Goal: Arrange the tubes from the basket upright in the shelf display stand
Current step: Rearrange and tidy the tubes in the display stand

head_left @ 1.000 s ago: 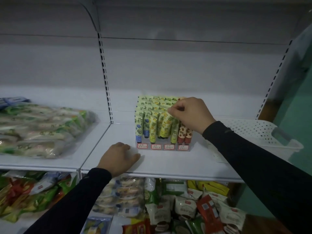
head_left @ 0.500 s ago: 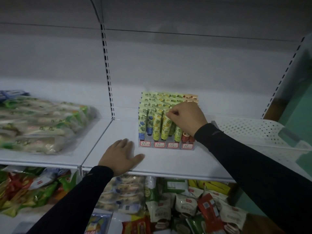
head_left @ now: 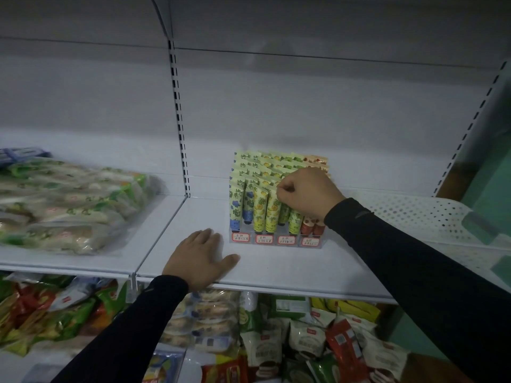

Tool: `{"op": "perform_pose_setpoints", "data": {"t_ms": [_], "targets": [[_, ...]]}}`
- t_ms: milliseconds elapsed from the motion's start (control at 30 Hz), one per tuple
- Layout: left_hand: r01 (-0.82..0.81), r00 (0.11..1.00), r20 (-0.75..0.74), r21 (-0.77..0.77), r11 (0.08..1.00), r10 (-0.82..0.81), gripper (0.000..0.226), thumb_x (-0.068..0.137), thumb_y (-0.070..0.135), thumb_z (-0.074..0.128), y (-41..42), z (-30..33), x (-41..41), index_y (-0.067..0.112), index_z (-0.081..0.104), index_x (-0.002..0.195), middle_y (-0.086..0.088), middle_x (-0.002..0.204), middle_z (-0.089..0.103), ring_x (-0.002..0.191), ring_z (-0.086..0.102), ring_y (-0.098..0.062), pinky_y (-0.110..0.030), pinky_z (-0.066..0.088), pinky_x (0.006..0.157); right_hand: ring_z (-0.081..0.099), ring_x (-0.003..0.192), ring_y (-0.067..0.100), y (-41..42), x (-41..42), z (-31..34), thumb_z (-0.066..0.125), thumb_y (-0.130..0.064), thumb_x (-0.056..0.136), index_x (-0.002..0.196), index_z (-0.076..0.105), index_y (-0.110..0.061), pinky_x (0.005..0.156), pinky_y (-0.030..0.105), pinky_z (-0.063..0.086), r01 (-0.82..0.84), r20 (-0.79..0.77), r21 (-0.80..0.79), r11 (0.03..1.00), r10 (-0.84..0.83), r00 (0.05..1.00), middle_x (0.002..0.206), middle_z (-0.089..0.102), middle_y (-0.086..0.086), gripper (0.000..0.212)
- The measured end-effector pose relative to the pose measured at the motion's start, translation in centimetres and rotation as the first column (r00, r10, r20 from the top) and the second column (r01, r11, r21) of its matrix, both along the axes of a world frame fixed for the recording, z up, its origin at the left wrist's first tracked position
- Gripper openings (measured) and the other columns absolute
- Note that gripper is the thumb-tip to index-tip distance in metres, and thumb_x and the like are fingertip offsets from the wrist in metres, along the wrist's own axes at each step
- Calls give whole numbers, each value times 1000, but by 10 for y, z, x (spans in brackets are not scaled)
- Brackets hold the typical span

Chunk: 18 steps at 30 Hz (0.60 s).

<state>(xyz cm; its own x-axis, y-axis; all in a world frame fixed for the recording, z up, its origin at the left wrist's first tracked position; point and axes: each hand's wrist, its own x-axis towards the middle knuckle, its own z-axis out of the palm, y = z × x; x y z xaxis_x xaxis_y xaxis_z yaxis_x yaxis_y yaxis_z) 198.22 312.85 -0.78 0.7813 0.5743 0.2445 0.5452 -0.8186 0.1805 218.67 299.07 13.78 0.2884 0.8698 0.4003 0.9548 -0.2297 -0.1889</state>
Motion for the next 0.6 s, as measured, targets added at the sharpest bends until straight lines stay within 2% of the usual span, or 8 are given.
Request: {"op": "perform_pose_setpoints", "data": {"t_ms": [67,167,267,400,500,600], "targets": [[4,1000,5,-7,1000,-4,61,81,78,26,-1,1,0,23,46,93,5,100,48,104,45,-16,-37,40,93,60,60,27,1,0,0,53,-27,94,73,71,-6,61,27,49,5,31,-9,1000,-4,1000,67,68,8,35],[3,1000,7,-13,1000,-3,60,80,78,26,-1,1,0,23,46,93,6,100,48,104,45,-16,-37,39,94,47,49,18,2,0,1,55,-29,95,65,66,-7,58,27,43,-1,43,-9,1000,1,999,60,62,8,40],[2,1000,7,-17,1000,-1,61,80,79,25,0,0,0,24,46,94,6,101,47,106,44,-15,-37,39,95,57,56,24,4,2,1,55,-31,96,69,68,-5,66,32,52,-11,51,-11,1000,12,999,69,69,12,40],[0,1000,3,-10,1000,0,59,80,79,25,0,-1,0,24,45,92,7,99,46,104,44,-15,-36,39,93,63,66,29,7,4,0,55,-30,96,71,68,-3,69,35,54,-7,63,-9,1000,8,998,74,70,14,39],[-2,1000,11,-7,1000,2,59,80,78,26,-2,-1,0,23,44,91,6,99,47,105,45,-16,-35,38,92,65,71,28,7,5,-1,54,-31,96,77,71,-3,70,33,54,-6,76,-14,1000,7,997,82,72,13,37],[-4,1000,-5,-3,1000,4,62,80,79,24,-1,-1,0,23,46,94,4,104,49,108,44,-16,-35,37,95,65,71,29,6,6,-3,55,-32,95,76,71,-3,65,27,51,3,68,-9,1000,-2,998,82,73,13,38]]}}
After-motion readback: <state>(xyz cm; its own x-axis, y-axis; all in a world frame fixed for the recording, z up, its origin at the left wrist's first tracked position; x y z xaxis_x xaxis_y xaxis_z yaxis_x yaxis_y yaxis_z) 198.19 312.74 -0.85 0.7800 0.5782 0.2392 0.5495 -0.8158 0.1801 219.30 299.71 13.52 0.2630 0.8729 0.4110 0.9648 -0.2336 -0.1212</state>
